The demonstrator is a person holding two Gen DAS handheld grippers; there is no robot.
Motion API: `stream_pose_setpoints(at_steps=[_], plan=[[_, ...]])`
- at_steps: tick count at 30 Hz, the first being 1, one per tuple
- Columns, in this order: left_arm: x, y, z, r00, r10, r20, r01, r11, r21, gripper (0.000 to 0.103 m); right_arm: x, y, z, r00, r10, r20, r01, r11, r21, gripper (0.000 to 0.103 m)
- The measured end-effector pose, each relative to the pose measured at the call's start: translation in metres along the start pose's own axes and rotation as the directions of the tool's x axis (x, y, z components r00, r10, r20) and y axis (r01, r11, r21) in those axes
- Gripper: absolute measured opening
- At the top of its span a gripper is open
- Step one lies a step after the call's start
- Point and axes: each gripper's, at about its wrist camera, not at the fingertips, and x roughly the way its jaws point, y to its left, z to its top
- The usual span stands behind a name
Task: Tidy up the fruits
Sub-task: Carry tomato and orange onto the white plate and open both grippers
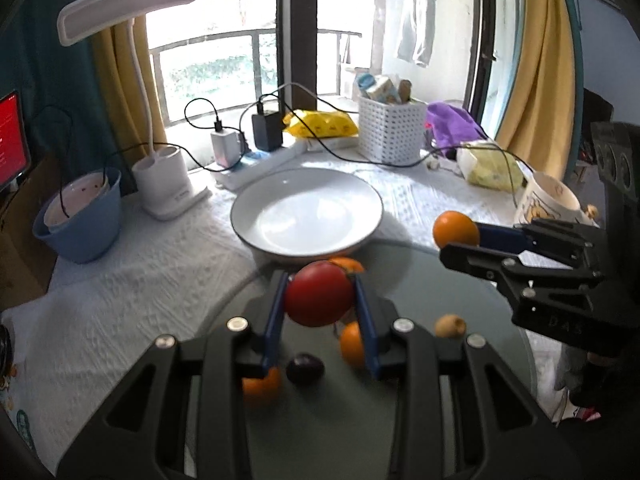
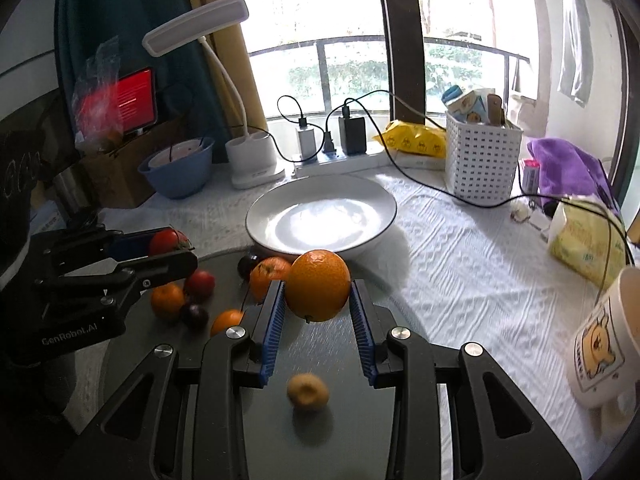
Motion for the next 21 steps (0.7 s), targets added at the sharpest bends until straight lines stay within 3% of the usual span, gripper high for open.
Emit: stream_pose_setpoints(at_steps=[21], plan=[[0.058,0.029,0.037,1.0,-0.019,0.007,0.019,0.998,-0.052,0.034,0.057,-0.008,0.043,0.999,0.0,-0.039,-0.002,0.998,-0.058,0.035]])
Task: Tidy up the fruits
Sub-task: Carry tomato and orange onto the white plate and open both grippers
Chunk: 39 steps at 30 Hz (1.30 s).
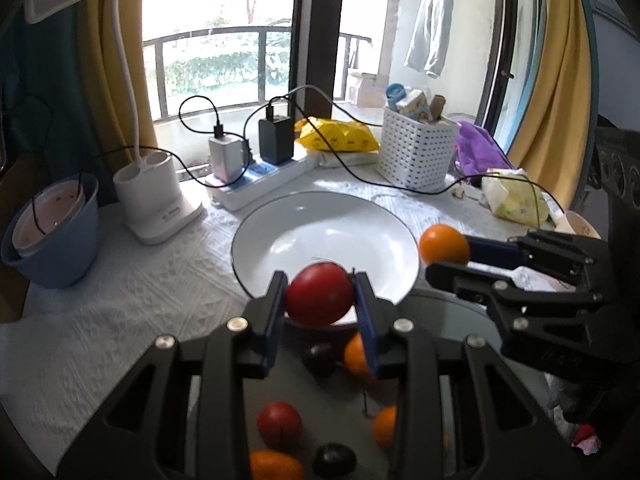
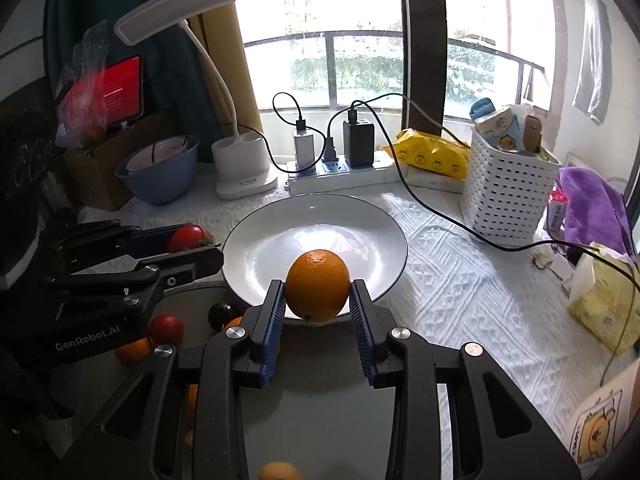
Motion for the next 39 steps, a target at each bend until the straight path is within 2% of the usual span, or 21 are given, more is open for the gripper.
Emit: stream_pose_setpoints(at_steps=[9,17,20,25,31,35,39], plan=[[0.031,0.008,0.015,0.998,-0.005,-0.057,0.003,0.999,-0.046,0.034,0.038,-0.009,0.012,0.997,0.007,-0.073,-0.006,1.0,0.015,0.035],[0.05,0.019,0.012,0.992,0.008,-0.123,-0.02,0.995,-0.1,0.035,0.066,-0.017,0.015,0.99,0.004,-0.142,0.001,0.999,0.037,0.035],[0.055,0.023,0.01,0.99,0.01,-0.141,-0.027,0.992,-0.12,0.035,0.069,-0.02,0.016,0.989,0.033,-0.145,-0.024,0.998,0.06,0.035],[0.057,0.026,0.011,0.988,-0.007,-0.152,-0.015,0.99,-0.143,0.035,0.074,-0.019,0.019,0.989,0.025,-0.146,-0.017,0.998,0.058,0.035],[0.057,0.031,0.012,0.988,-0.006,-0.156,-0.02,0.986,-0.165,0.035,0.074,-0.021,0.023,0.991,-0.001,-0.135,0.01,0.998,0.067,0.036],[0.05,0.03,0.013,0.99,-0.003,-0.14,-0.02,0.986,-0.164,0.036,0.067,-0.023,0.026,0.993,-0.027,-0.118,0.036,0.997,0.071,0.039],[0.04,0.028,0.015,0.992,-0.006,-0.122,-0.014,0.987,-0.16,0.039,0.057,-0.024,0.026,0.994,-0.038,-0.103,0.046,0.996,0.075,0.04]])
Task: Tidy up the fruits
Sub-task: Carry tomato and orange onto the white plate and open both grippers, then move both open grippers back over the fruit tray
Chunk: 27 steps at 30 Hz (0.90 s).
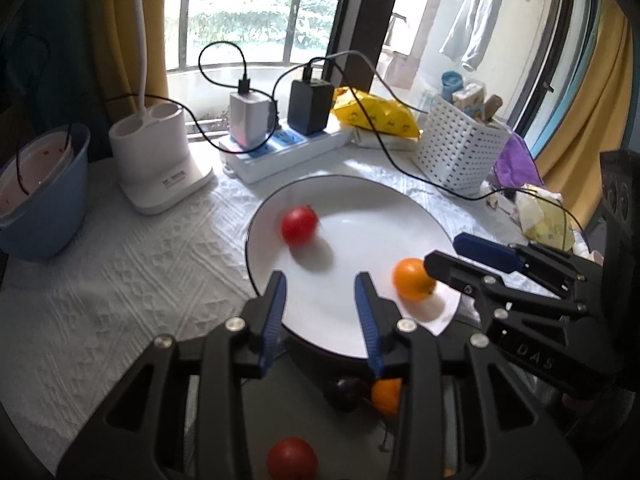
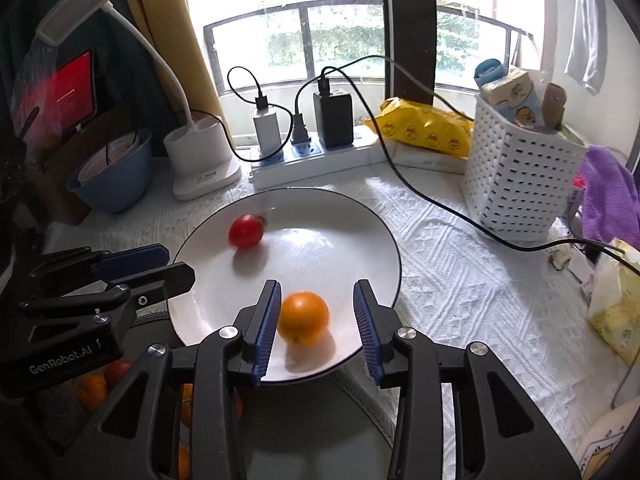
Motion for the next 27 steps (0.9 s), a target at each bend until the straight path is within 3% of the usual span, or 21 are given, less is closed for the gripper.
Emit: stream_pose_setpoints(at_steps=[14,27], plan=[[-0.045,-0.016,-0.015,0.998,-0.015,0.065,0.014,1.0,0.028,0.044,-0.048,0.008,-0.017,0.999,-0.017,0.052,0.017,1.0,0.001,0.04],[-0.067,-0.033,-0.043,0.998,-0.012,0.068,0.008,0.998,0.056,0.044,-0.08,0.009,-0.048,0.998,-0.025,0.064,0.023,1.0,0.02,0.04]])
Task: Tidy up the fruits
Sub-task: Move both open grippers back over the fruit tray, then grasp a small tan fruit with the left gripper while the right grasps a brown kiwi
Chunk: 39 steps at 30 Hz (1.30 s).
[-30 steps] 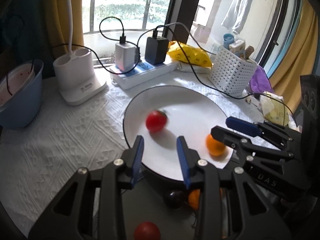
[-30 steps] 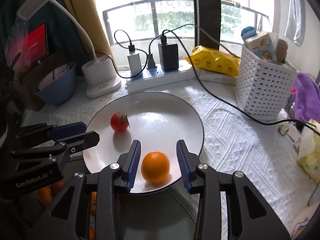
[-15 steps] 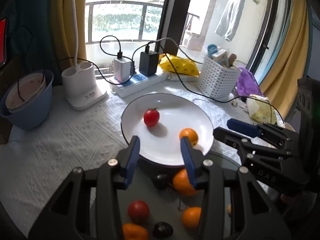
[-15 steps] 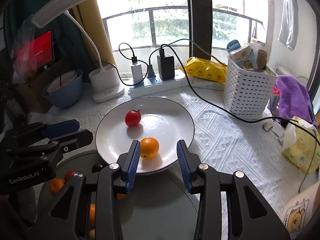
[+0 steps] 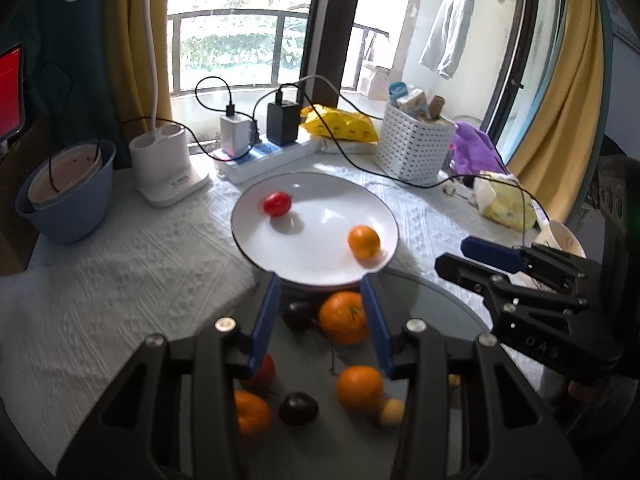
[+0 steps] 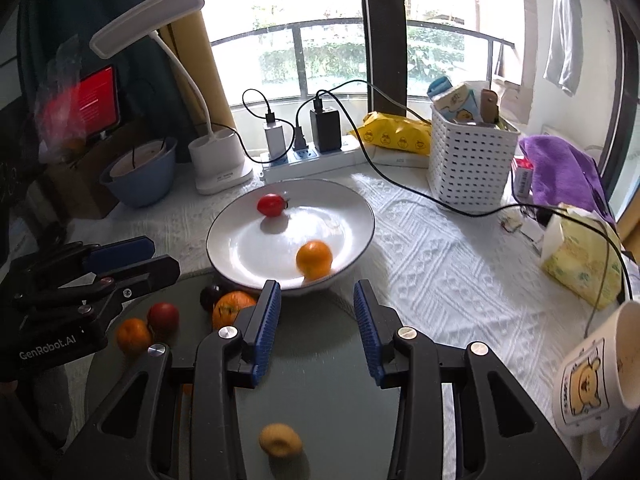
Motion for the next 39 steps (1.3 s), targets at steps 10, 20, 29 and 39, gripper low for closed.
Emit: stream_pose_setpoints(at_steps=[10,20,29,39], plan=[[-0.008,-0.019,-0.027,0.999,0.004,-0.032,-0.004,1.0,0.02,0.044,-0.014,-0.003,-0.029,1.0,0.019,-0.006,-0.019,1.0,0.017,0.04],[-0.008,-0.03,-0.051,0.998,0.004,-0.067,-0.003,1.0,0.017,0.044,-0.02,-0.001,-0.052,0.999,0.044,-0.025,-0.043,0.999,0.026,0.04],[-0.006,-0.039,-0.072,0.995,-0.002,-0.104,0.002,1.0,-0.006,0.044,-0.021,0.0,-0.072,0.997,0.049,-0.054,-0.047,0.999,0.026,0.04],[0.002,-0.048,-0.085,0.989,-0.018,-0.144,0.015,1.0,-0.018,0.044,-0.022,0.004,-0.078,0.993,0.098,-0.059,-0.098,0.995,0.01,0.04]])
